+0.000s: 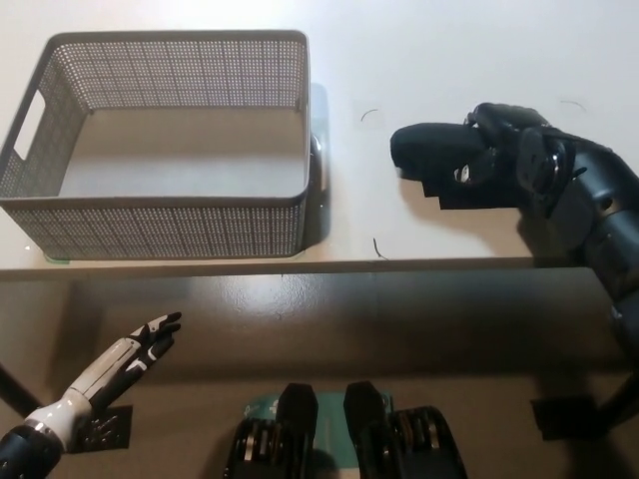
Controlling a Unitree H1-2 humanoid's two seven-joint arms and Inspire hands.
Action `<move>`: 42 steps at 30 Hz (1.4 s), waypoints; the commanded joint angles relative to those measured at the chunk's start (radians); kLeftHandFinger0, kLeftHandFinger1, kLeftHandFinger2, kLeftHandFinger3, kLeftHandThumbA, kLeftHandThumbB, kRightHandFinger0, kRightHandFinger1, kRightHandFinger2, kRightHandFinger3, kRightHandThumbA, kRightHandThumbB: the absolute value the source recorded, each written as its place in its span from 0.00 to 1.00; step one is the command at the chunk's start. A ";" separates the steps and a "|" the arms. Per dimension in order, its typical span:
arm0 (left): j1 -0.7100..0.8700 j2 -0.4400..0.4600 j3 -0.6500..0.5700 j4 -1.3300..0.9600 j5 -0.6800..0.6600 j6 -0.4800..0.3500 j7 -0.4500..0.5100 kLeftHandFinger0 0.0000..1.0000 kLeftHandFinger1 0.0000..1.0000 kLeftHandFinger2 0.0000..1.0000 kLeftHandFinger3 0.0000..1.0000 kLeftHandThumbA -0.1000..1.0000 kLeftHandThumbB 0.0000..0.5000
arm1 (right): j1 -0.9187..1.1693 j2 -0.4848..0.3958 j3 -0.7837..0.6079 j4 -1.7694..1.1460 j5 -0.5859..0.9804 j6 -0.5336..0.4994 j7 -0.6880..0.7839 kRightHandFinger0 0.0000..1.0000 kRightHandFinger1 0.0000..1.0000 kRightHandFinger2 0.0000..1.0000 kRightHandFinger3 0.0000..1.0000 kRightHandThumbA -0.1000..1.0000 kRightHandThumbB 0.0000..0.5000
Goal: Use the right hand to pick up the pencil case on the right hand side and put it into a grey container on the left side
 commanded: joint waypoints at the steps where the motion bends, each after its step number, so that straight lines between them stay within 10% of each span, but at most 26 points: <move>1: -0.029 0.034 0.008 -0.014 0.003 -0.030 -0.009 1.00 1.00 1.00 1.00 1.00 0.98 | -0.111 -0.037 -0.039 -0.047 0.046 -0.055 -0.054 0.15 0.63 0.93 0.65 0.83 0.00; 5: -0.024 0.033 0.010 -0.007 0.003 -0.036 -0.004 1.00 1.00 1.00 1.00 1.00 0.96 | -0.147 -0.053 -0.074 -0.118 0.055 -0.095 -0.081 0.19 0.66 0.99 1.00 0.76 0.00; 16: -0.012 0.031 0.008 -0.008 -0.002 -0.049 -0.009 1.00 1.00 1.00 1.00 1.00 0.95 | -0.199 -0.061 -0.142 -0.311 0.076 -0.082 -0.043 0.17 0.58 0.91 0.94 0.76 0.00; 18: -0.008 0.033 0.007 -0.014 -0.001 -0.040 -0.012 1.00 1.00 1.00 1.00 1.00 0.94 | -0.210 -0.051 -0.153 -0.356 0.082 -0.092 -0.033 0.45 0.70 0.87 0.98 0.72 0.00; 21: -0.003 0.035 0.004 -0.011 0.012 -0.051 -0.005 1.00 1.00 1.00 1.00 1.00 0.93 | -0.217 -0.025 -0.158 -0.387 0.081 -0.077 -0.030 0.26 0.43 0.52 0.65 0.74 0.00; 22: 0.000 0.034 0.004 -0.008 0.011 -0.053 -0.005 1.00 1.00 1.00 1.00 1.00 0.93 | -0.213 -0.021 -0.154 -0.407 0.075 -0.080 -0.032 0.50 0.69 0.78 0.82 0.72 0.00; 23: 0.006 0.032 0.003 -0.009 0.011 -0.053 -0.005 1.00 1.00 1.00 1.00 1.00 0.95 | -0.208 -0.013 -0.149 -0.439 0.069 -0.071 -0.025 0.62 0.75 0.83 0.90 0.71 0.00; 25: 0.013 0.028 0.002 -0.010 0.011 -0.046 -0.006 1.00 1.00 1.00 1.00 1.00 0.96 | -0.206 0.026 -0.157 -0.469 0.082 -0.059 -0.031 0.04 0.17 0.30 0.42 0.64 0.00; 26: 0.014 0.028 0.001 -0.010 0.009 -0.044 -0.009 1.00 1.00 1.00 1.00 1.00 0.94 | -0.207 0.038 -0.160 -0.480 0.087 -0.051 -0.026 0.00 0.13 0.31 0.34 0.59 0.00; 27: 0.016 0.028 0.000 -0.011 0.011 -0.045 -0.011 1.00 1.00 1.00 1.00 1.00 0.93 | -0.212 0.055 -0.159 -0.489 0.088 -0.043 -0.020 0.16 0.40 0.67 0.60 0.59 0.00; 28: 0.019 0.028 -0.003 -0.015 0.016 -0.046 -0.010 1.00 1.00 1.00 1.00 1.00 0.93 | -0.212 0.063 -0.156 -0.492 0.085 -0.039 -0.018 0.24 0.46 0.68 0.59 0.61 0.00; 29: 0.025 0.028 -0.004 -0.024 0.017 -0.037 -0.012 1.00 1.00 1.00 1.00 1.00 0.92 | -0.216 0.083 -0.151 -0.503 0.080 -0.020 -0.012 0.61 0.77 0.93 0.86 0.65 0.00; 31: 0.028 0.028 -0.007 -0.028 0.019 -0.042 -0.013 1.00 1.00 1.00 1.00 1.00 0.91 | -0.227 0.116 -0.148 -0.490 0.078 -0.023 -0.022 0.27 0.41 0.53 0.61 0.69 0.00; 33: 0.026 0.025 -0.014 -0.027 0.026 -0.038 -0.014 1.00 1.00 1.00 1.00 1.00 0.91 | -0.236 0.146 -0.145 -0.485 0.076 -0.020 -0.020 0.74 0.85 0.95 0.93 0.69 0.00; 34: 0.025 0.023 -0.018 -0.030 0.024 -0.036 -0.018 1.00 1.00 1.00 1.00 1.00 0.91 | -0.243 0.165 -0.145 -0.476 0.077 -0.006 -0.020 0.89 0.94 1.00 1.00 0.68 0.00; 37: 0.021 0.018 -0.026 -0.035 0.027 -0.027 -0.019 1.00 1.00 1.00 1.00 1.00 0.93 | -0.256 0.202 -0.143 -0.445 0.071 -0.003 -0.035 0.89 0.96 1.00 1.00 0.69 0.00; 40: 0.014 0.017 -0.034 -0.036 0.030 -0.029 -0.020 1.00 1.00 1.00 1.00 1.00 0.90 | -0.283 0.255 -0.151 -0.365 0.083 -0.010 -0.067 0.31 0.40 0.55 0.76 0.70 0.00; 41: 0.010 0.015 -0.036 -0.036 0.026 -0.029 -0.023 1.00 1.00 1.00 1.00 1.00 0.87 | -0.290 0.265 -0.149 -0.346 0.080 -0.010 -0.072 0.36 0.49 0.66 0.78 0.72 0.00; 42: 0.007 0.014 -0.039 -0.033 0.024 -0.034 -0.025 1.00 1.00 1.00 1.00 1.00 0.85 | -0.299 0.280 -0.150 -0.321 0.085 -0.012 -0.074 0.82 0.93 1.00 1.00 0.76 0.00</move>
